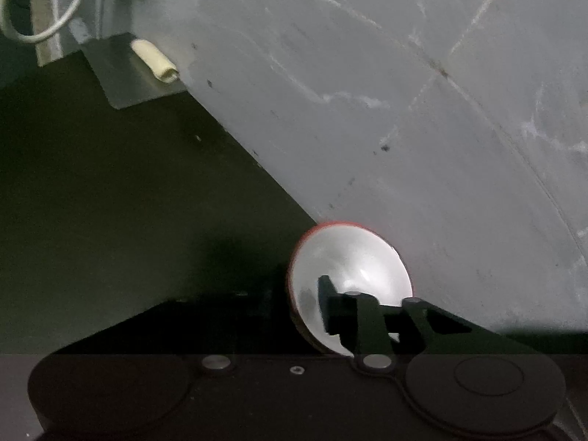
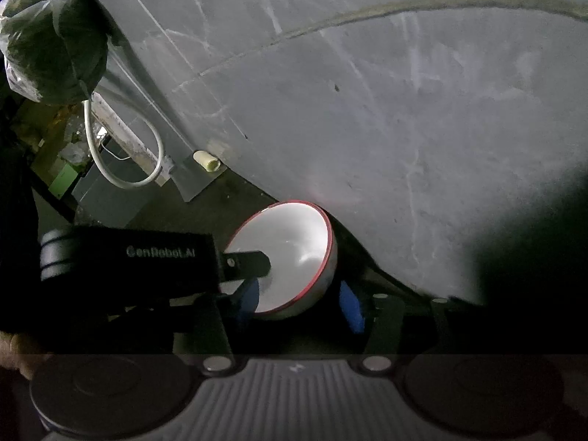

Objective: Organize plates and bowls
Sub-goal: 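Close both grippers on the rim of the second white red-rimmed bowl, then lift the second white bowl with both grippers and carry it to the pot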

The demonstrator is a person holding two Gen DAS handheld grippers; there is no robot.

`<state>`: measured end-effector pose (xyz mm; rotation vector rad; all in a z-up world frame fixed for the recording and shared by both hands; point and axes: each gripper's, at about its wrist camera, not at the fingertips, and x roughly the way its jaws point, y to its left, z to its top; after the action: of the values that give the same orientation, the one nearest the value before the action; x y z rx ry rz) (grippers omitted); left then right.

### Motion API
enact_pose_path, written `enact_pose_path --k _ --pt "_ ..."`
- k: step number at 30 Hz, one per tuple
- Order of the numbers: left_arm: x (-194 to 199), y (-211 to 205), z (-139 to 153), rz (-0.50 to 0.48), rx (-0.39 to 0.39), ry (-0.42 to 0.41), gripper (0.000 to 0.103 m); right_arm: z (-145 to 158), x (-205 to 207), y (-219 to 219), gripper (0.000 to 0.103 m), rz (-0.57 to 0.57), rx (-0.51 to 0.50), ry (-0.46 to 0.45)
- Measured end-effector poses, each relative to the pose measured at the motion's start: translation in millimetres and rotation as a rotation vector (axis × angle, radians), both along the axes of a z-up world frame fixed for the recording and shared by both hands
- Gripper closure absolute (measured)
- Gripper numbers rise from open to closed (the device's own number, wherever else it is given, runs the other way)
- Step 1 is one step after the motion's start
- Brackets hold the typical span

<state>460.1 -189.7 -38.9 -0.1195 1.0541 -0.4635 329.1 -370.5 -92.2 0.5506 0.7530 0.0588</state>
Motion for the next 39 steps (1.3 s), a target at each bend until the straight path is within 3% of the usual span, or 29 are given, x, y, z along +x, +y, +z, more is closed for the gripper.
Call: enact_pose_path --k 1,8,15,21,39 --pt "-0.7 -1.2 -1.9 -0.006 0.010 0.009 0.087 -0.5 0.8 -0.3 0.053 0.002 0.000 0.002" --pt "-11.5 6.8 2.6 -0.001 0.014 -0.010 0.091 0.1 0.6 1.4 0.070 0.021 -0.015 0.021" --pt "-33.3 25.4 22.2 0.033 -0.023 -0.071 0.091 18.3 -14.4 8.7 0.073 0.063 -0.030 -0.032" --pt "-62.3 42.6 52.0 0.073 -0.073 -0.169 0.091 49.9 -33.8 16.5 0.074 0.096 -0.065 -0.136" --pt "-186.0 67.1 147.5 0.109 -0.103 -0.522 0.091 146.8 -142.8 43.8 0.079 0.128 -0.181 -0.421"
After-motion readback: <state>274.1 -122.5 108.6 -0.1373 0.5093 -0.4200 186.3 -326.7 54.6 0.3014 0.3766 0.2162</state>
